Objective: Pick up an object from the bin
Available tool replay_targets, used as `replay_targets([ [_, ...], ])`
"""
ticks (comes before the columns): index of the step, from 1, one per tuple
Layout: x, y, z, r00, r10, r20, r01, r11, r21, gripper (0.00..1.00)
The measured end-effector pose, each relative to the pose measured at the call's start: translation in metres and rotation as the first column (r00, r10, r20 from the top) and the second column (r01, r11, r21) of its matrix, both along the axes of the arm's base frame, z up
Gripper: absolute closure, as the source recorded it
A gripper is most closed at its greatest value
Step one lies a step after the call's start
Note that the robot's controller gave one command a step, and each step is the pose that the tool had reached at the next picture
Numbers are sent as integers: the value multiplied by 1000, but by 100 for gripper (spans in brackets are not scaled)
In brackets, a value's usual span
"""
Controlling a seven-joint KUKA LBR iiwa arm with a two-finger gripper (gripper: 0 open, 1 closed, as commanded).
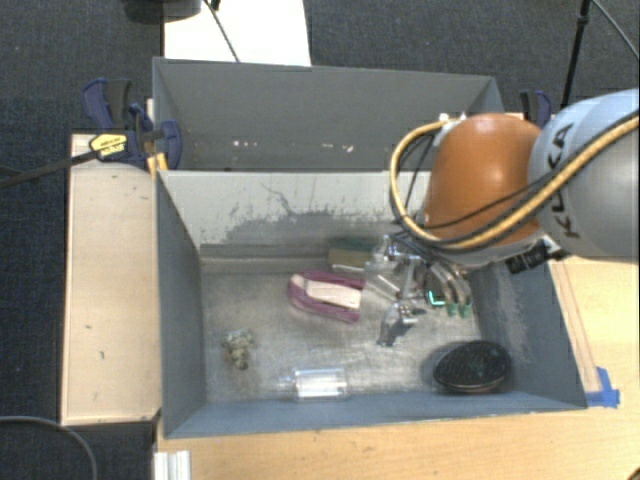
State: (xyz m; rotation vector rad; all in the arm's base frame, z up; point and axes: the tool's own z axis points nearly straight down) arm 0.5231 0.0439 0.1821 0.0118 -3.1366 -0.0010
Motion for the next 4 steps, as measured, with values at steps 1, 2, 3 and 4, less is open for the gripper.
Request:
replay_targets([
  [1, 64, 16, -70, 999, -49, 9, 49, 999, 2, 0],
  [2, 73, 33, -105, 1000, -14, 22, 14, 1000, 2, 0],
  [3, 74, 33, -104, 1000, -18, 26, 17, 1000, 4, 100],
  [4, 43, 75, 91, 990, 143, 14, -143, 990, 0, 100],
])
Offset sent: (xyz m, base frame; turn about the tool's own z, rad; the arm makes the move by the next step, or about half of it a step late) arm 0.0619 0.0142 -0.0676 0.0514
